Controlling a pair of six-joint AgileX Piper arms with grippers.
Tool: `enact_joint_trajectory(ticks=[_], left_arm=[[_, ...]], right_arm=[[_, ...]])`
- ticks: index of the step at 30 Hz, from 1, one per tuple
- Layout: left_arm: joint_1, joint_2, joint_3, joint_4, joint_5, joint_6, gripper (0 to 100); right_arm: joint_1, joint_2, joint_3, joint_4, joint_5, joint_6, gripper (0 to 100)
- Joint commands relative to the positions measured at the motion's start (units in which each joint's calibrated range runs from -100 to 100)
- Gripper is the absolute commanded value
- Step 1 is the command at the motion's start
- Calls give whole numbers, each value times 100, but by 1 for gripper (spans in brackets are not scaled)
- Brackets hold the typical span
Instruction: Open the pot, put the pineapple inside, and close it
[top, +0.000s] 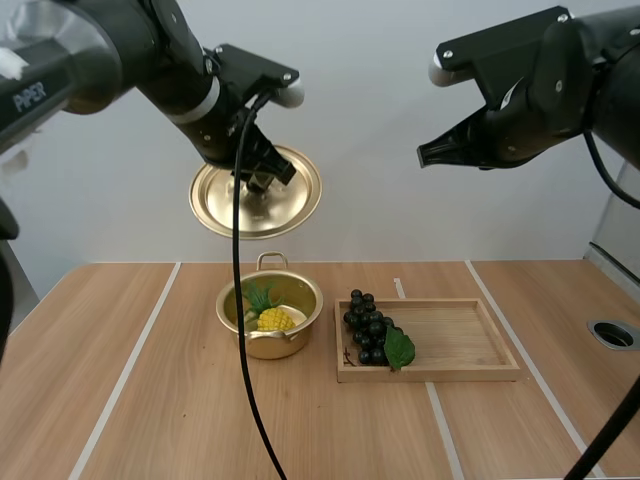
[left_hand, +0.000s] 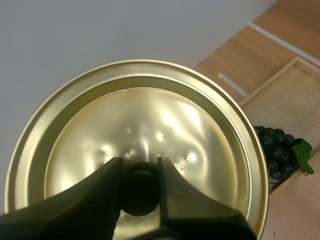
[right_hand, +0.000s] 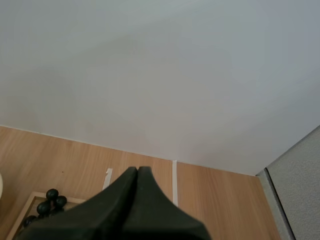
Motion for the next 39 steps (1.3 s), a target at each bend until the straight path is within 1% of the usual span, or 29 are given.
enact_joint_trajectory(ticks=[1, 4, 9, 17, 23, 28, 39], left_arm=[[-14, 216, 340, -173, -444, 85, 0], [-14, 436, 654, -307, -624, 279, 0], [-14, 650, 1122, -321, -1423, 363, 0], [-14, 986, 1650, -374, -2370, 482, 0], [-14, 1357, 1719, -413, -2427, 553, 0], [-14, 1588, 1719, -659, -2580, 693, 0], [-14, 1986, 1719, -659, -2603, 704, 0]], right_arm=[[-20, -57, 330, -33, -493, 20, 0], [-20, -57, 658, -33, -814, 20, 0], [-20, -57, 1019, -33, -1237, 20, 0], [-37, -57, 1128, -33, -1339, 20, 0], [-46, -57, 1128, -23, -1304, 20, 0], [-46, -57, 1128, -11, -1266, 20, 0], [-46, -57, 1128, -11, -1266, 20, 0]])
